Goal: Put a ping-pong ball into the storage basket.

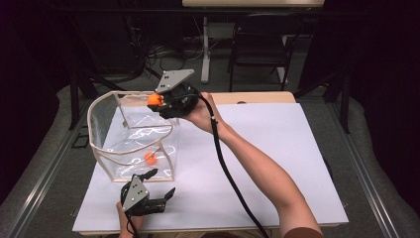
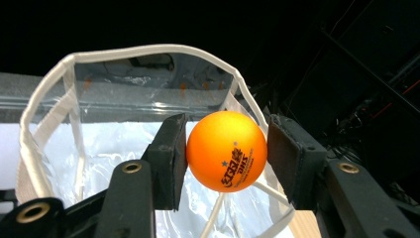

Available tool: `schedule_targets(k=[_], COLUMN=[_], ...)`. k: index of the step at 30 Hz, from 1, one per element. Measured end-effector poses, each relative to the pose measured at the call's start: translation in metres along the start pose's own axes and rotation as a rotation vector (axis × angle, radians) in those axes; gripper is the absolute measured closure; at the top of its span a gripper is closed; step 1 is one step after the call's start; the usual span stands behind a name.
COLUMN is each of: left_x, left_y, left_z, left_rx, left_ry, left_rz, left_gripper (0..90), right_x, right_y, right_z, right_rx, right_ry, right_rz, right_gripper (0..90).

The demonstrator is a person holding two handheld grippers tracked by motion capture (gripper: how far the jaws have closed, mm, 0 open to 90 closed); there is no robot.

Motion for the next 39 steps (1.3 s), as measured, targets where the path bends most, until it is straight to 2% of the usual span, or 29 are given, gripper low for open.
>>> schedule_targets(k=[8,13,27,39], left_x=[-0.001,0.000,-0.001,0.000], left_y=[0.000,0.000,0.000,-0.001], left_z=[0.000,0.000,-0.001,0.001], left_rx=[-0.002,-0.001,-0.004,0.001], left_ry=[0.000,-0.002,-0.004,0.000], left_rz=[0.001,0.002,0.006,0.006], left_gripper=[15.8,15.8,15.8,15.8], right_x=[-0.004,-0.010,-0.020,-0.029], right_y=[0.005,0.004,0.007,0.005], right_z=[0.005,0.010,0.019,0.027], right_rx=[0.000,0.016,0.006,0.027], right_ry=[0.016,0.023,0.050,0.063], right_rz=[-0.004,0.011,0.017,0.049], right_gripper=[50.8,50.9,50.9,50.9])
Point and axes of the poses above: each handheld gripper's, and its own axes: x roughly backward along the jaws, y roughly out of its top, z roughly to its left, the point moved 8 cm from there along -x, roughly forward along the jaws, and after that the axes turned 7 degrees about -y, right-handed, at the moved point
